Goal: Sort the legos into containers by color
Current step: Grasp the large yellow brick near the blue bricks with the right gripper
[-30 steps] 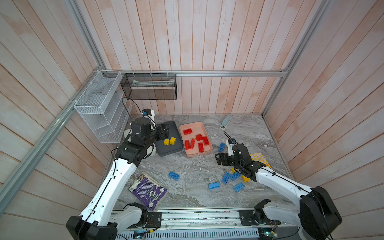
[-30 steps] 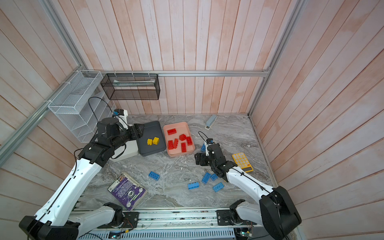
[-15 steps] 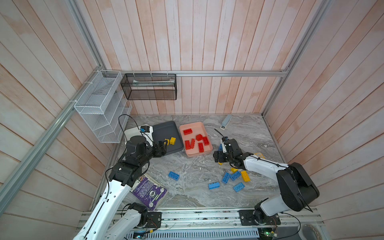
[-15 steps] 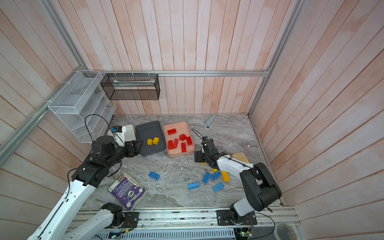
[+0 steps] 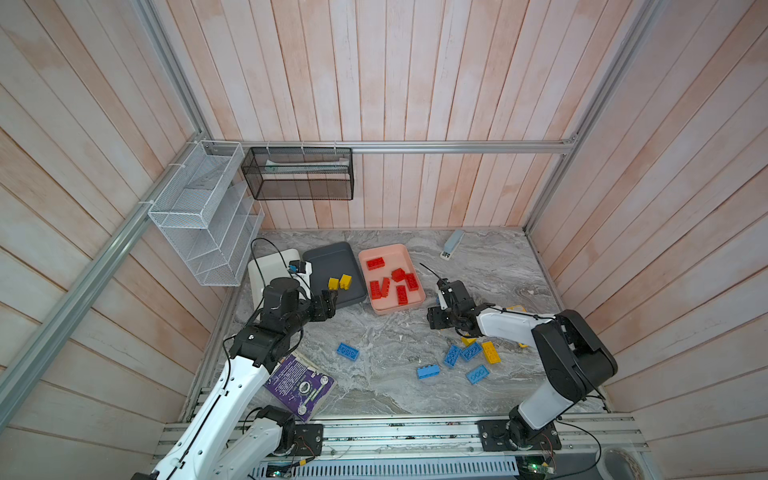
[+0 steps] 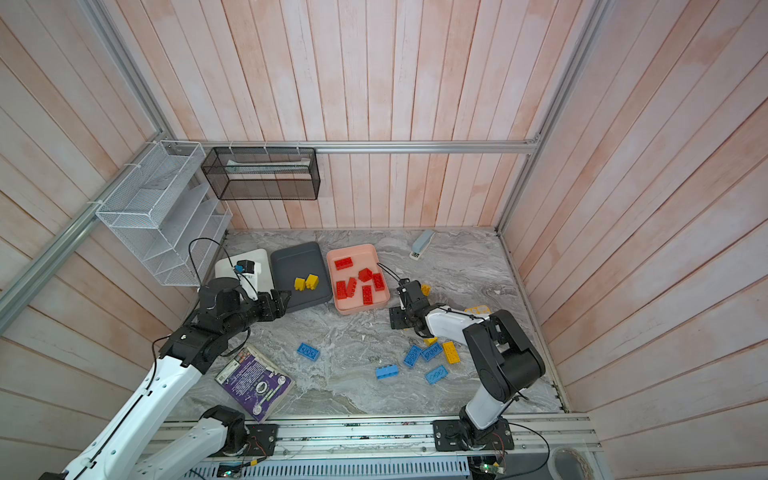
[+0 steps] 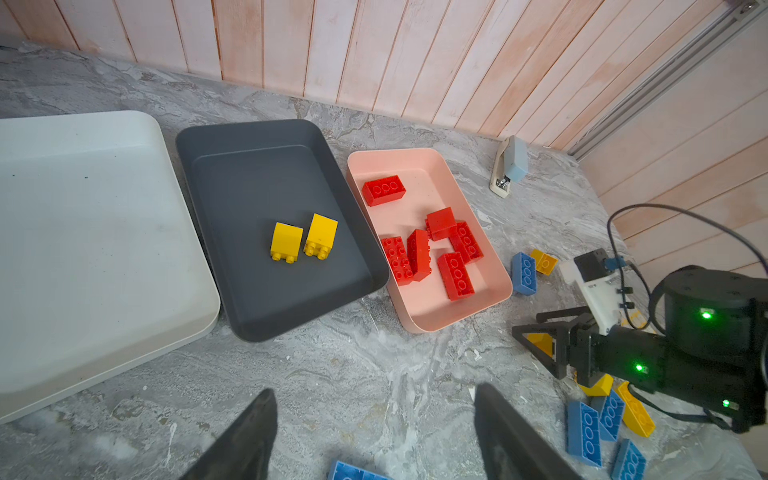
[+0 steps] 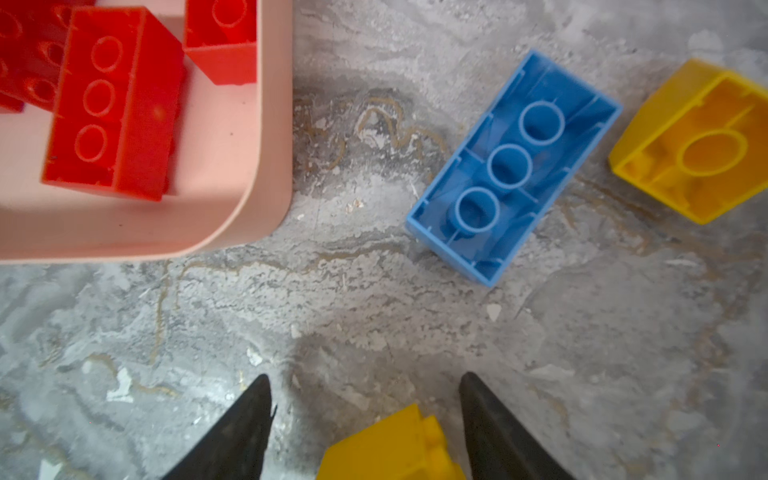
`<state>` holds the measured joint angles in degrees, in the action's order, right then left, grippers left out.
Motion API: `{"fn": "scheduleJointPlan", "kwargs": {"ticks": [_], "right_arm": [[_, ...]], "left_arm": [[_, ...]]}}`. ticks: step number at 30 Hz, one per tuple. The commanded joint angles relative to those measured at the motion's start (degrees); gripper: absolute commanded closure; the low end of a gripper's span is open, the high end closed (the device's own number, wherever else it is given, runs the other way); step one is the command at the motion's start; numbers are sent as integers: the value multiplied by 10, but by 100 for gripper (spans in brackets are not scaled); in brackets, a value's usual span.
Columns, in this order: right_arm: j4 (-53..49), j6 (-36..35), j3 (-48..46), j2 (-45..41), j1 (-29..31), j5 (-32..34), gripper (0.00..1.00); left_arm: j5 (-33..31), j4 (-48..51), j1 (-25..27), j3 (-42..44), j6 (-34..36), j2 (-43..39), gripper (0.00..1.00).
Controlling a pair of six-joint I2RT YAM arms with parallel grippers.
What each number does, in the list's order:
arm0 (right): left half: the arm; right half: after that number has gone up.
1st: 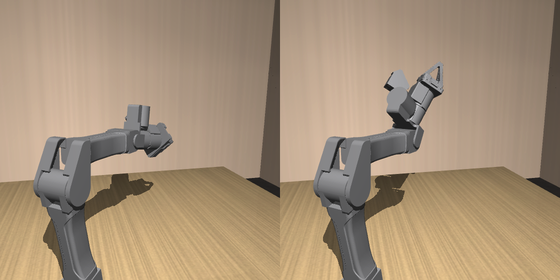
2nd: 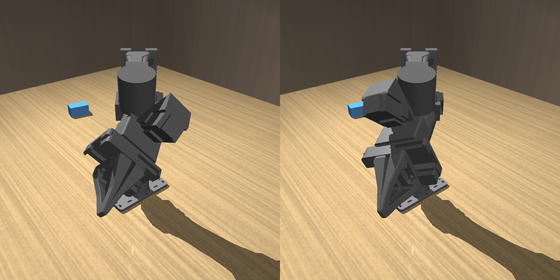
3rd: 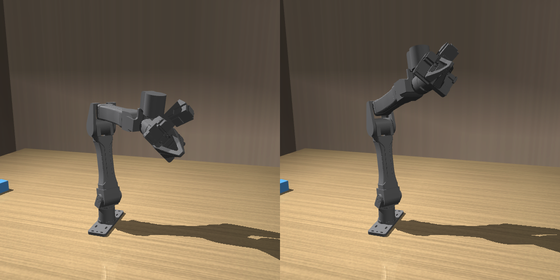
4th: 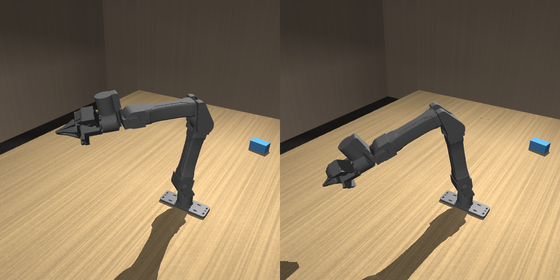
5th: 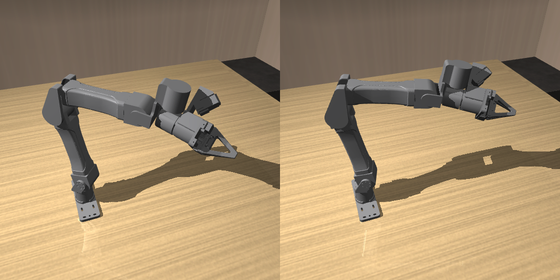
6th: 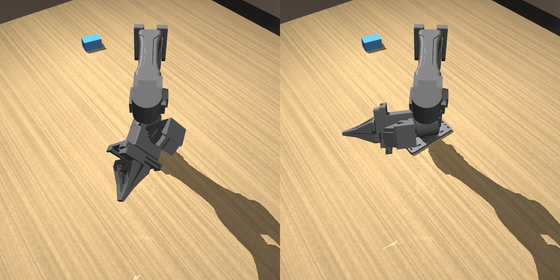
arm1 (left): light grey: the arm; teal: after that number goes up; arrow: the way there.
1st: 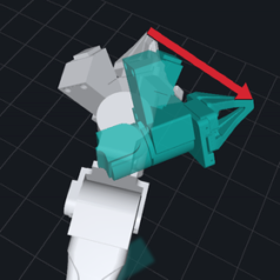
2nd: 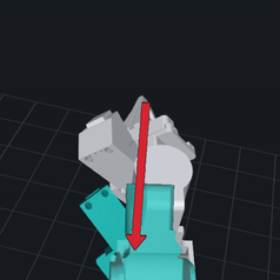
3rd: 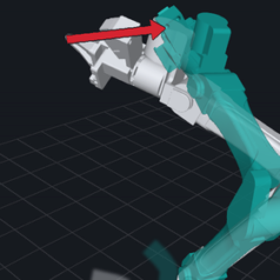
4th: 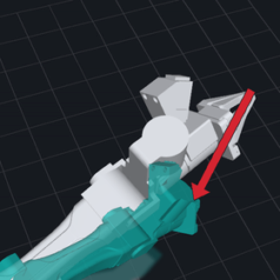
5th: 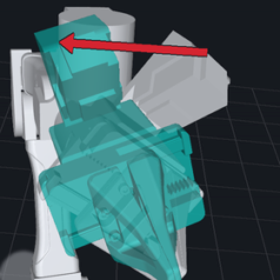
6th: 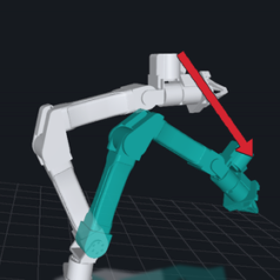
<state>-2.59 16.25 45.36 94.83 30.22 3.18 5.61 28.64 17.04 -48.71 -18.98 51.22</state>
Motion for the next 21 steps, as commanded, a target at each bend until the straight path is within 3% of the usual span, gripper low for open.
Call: {"fn": "scheduleJointPlan", "kwargs": {"ticks": [1, 11, 16, 21], "right_arm": [[-27, 0, 4, 12, 22, 25, 31], [-68, 13, 12, 5, 62, 77, 32], [-86, 14, 30, 2, 62, 85, 50], [-104, 19, 43, -16, 67, 87, 56]], "left_arm": [[13, -12, -3, 12, 14, -11, 24], [21, -14, -3, 16, 15, -21, 24], [19, -13, -3, 21, 15, -30, 24], [18, -12, -3, 24, 15, -41, 24]]}}
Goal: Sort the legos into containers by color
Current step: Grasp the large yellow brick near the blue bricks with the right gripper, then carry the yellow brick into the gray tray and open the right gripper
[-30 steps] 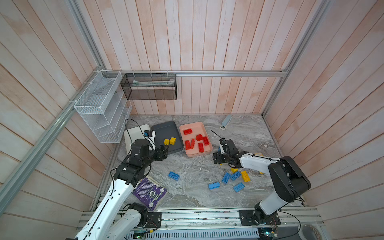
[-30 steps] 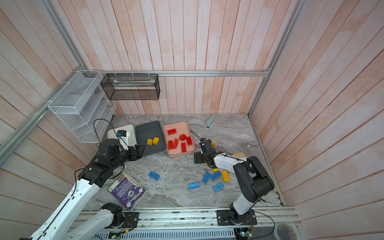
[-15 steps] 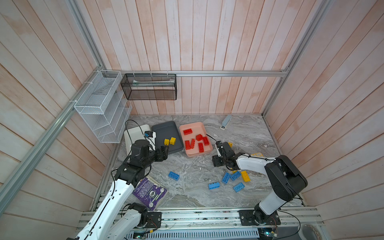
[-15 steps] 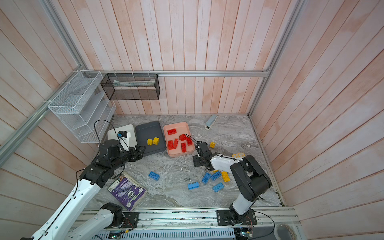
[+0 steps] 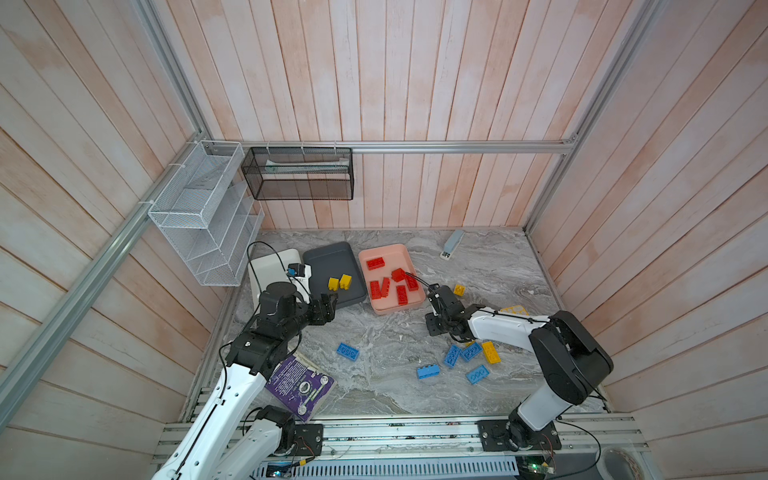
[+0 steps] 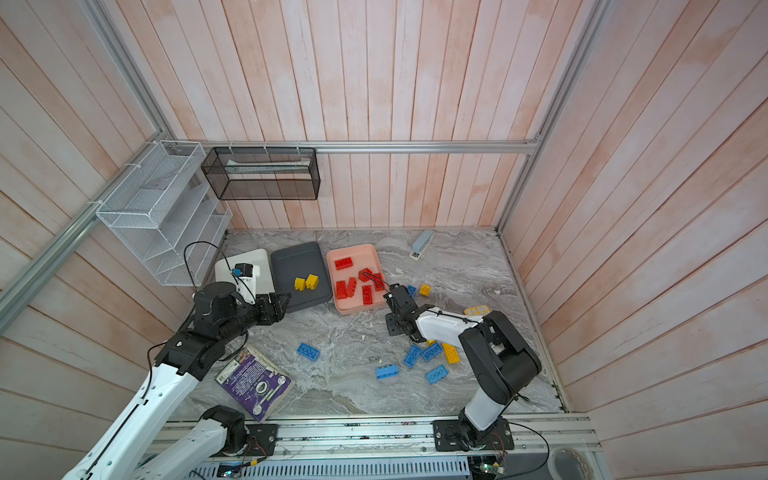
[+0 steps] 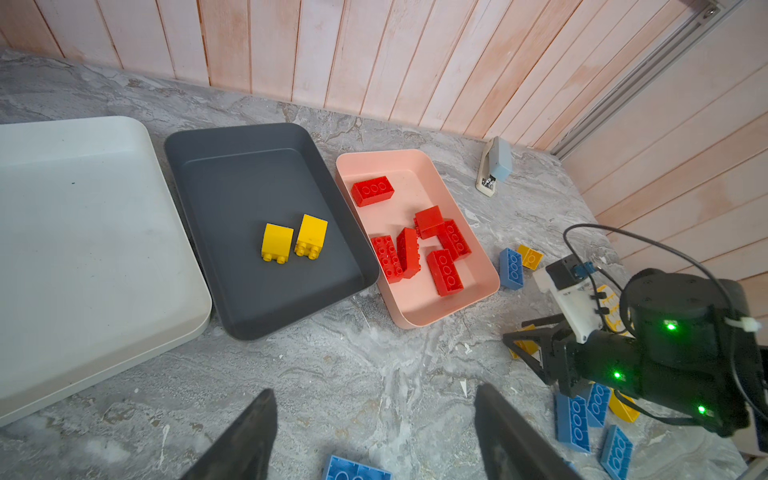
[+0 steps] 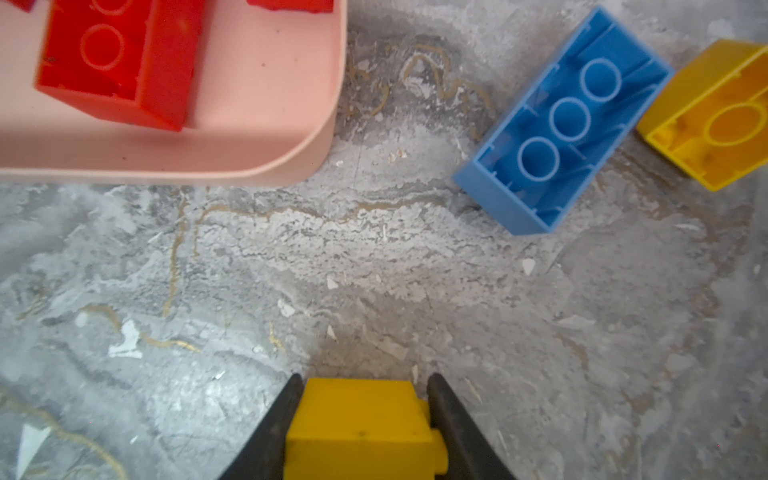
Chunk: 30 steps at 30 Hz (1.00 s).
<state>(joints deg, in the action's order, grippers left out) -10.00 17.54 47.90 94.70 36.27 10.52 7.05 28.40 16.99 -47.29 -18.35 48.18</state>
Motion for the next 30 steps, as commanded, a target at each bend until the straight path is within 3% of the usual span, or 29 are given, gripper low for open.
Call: {"fn": "scheduleJointPlan", "kwargs": {"ticks": [1, 8, 14, 21, 30], "right_arm": [[-35, 6, 21, -21, 6, 13, 56], [-64, 7, 63, -70, 10, -29, 56], [-61, 5, 132, -76, 11, -118, 56], [-48, 12, 262, 5, 16, -224, 55], [-88, -2, 469, 171, 42, -255, 54]], "left_arm": [[3, -10, -2, 10, 9, -12, 24], [-26, -5, -1, 8, 10, -35, 24], [-70, 0, -1, 9, 3, -68, 24], [-119, -2, -2, 12, -6, -107, 23], [-145, 1, -7, 15, -8, -118, 22]]}}
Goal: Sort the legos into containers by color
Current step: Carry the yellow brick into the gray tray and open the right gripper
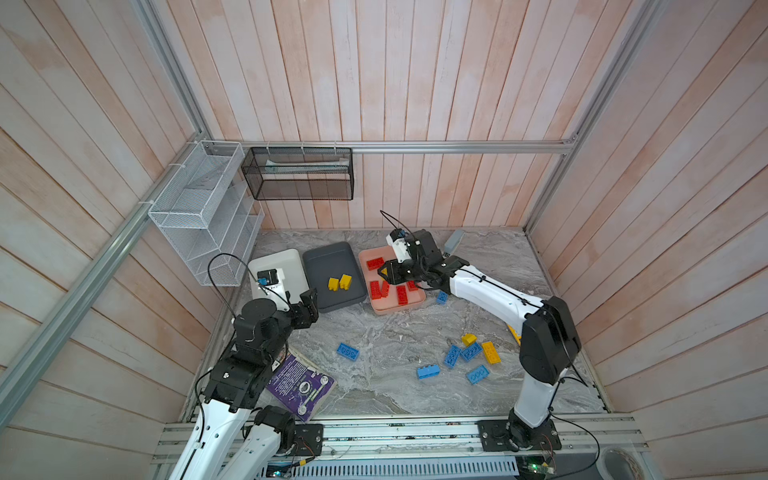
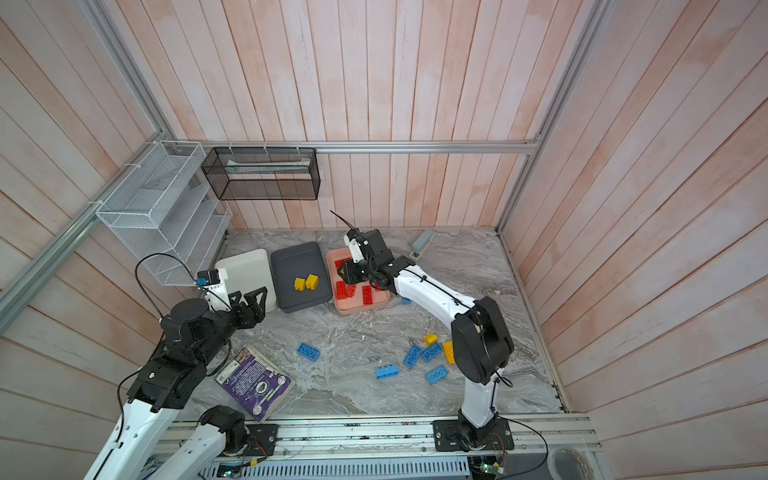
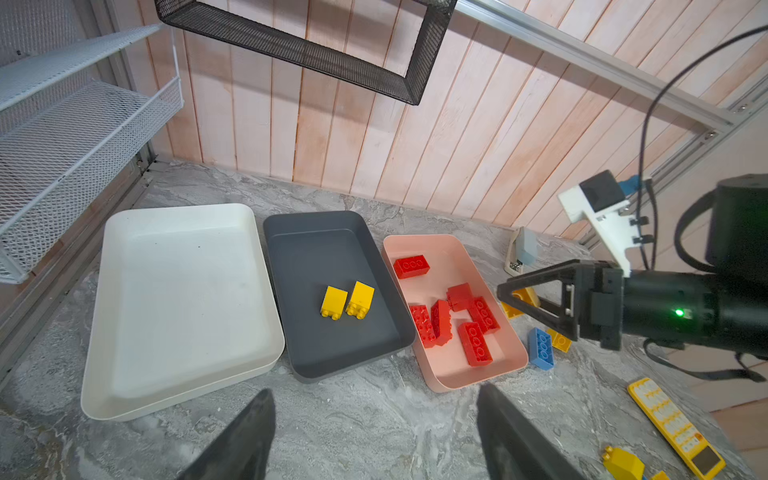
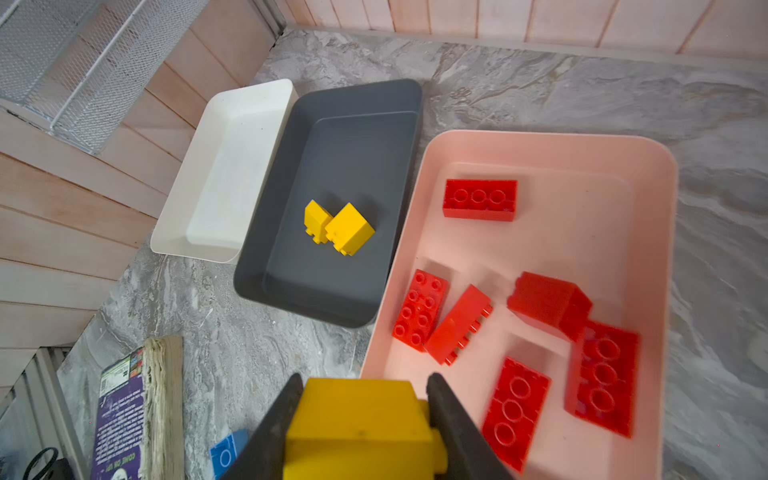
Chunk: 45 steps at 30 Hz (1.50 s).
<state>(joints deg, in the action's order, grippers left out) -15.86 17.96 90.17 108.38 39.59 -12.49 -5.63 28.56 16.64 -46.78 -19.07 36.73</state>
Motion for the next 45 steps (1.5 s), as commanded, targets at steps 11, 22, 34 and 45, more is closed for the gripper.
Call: {"fn": "scheduleJointPlan", "kwargs": {"ticks": [11, 22, 34, 45], "right_arm": [[-53, -1, 228, 211, 49, -46, 54], [-66, 22, 380, 339, 59, -59, 45], [-69, 12, 371, 317, 57, -42, 26], [58, 35, 91, 115, 26, -29, 26]], "left_arm": [[7, -5, -10, 12, -2, 6, 22], [16, -5, -11, 13, -2, 8, 22], [28, -5, -11, 13, 6, 19, 22], [101, -6, -8, 9, 31, 71, 22]]}}
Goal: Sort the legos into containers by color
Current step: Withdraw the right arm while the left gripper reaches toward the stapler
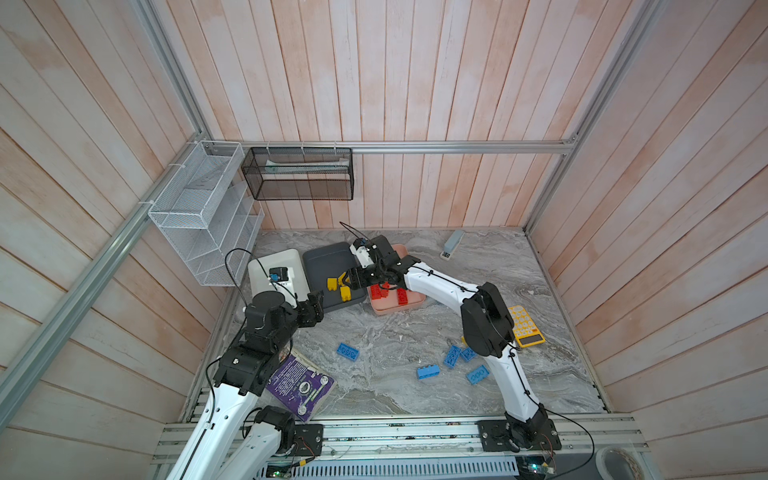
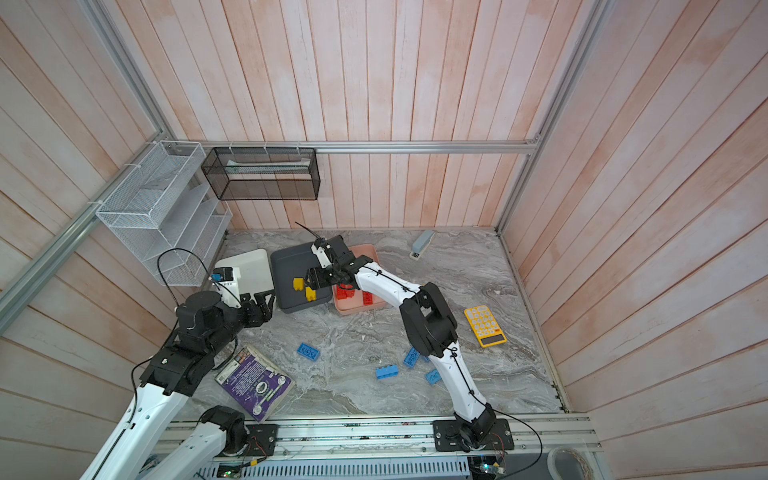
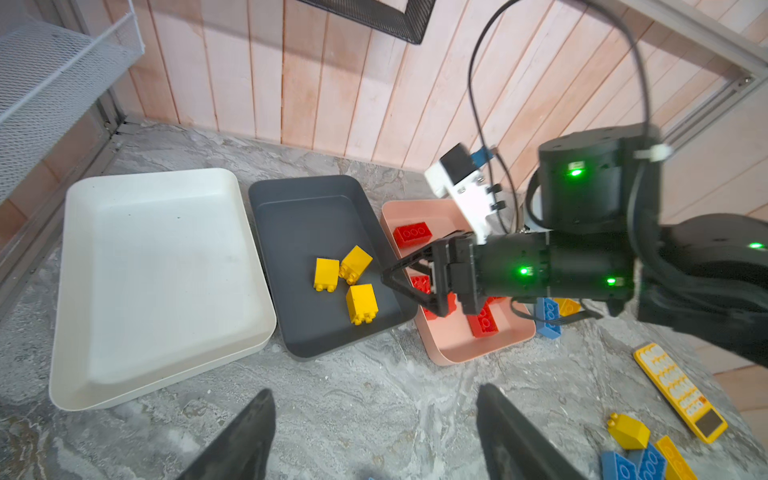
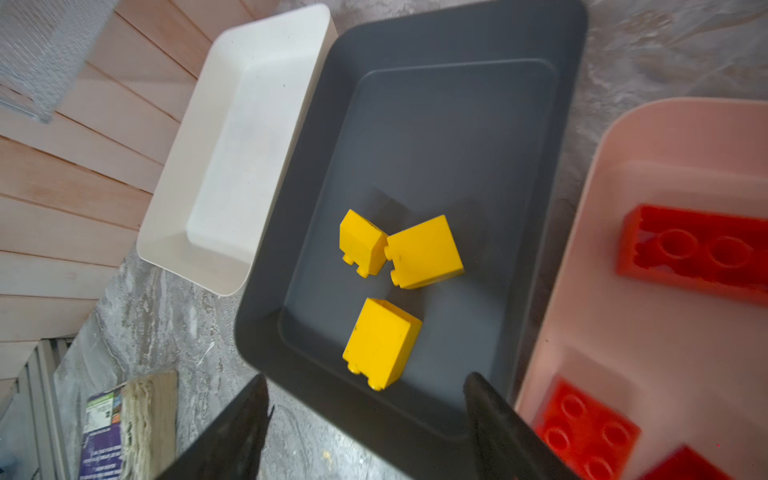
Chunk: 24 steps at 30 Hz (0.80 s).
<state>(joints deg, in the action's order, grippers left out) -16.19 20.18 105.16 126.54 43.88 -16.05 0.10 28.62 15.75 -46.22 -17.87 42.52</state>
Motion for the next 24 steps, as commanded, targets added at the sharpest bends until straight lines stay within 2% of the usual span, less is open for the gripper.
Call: {"fn": "scheduleJointPlan", "kwargs": {"ticks": [1, 4, 10, 15, 21, 24], "right_arm": [[79, 17, -94, -94, -25, 6, 26], [114, 24, -200, -173, -51, 4, 26], [141, 36, -373, -326, -118, 15, 25], [157, 53, -501, -452, -178, 32, 24], [145, 42, -611, -597, -196, 118, 21], [129, 61, -642, -667, -196, 170, 20]], "left_arm": [[53, -6, 5, 3, 20, 22, 22], [47, -5, 33, 0, 21, 42, 22], [-11, 1, 124, -15, 0, 90, 22], [-41, -12, 183, -56, -22, 170, 22], [-29, -36, 218, -158, -24, 319, 22], [-23, -45, 229, -220, -21, 392, 22]]}}
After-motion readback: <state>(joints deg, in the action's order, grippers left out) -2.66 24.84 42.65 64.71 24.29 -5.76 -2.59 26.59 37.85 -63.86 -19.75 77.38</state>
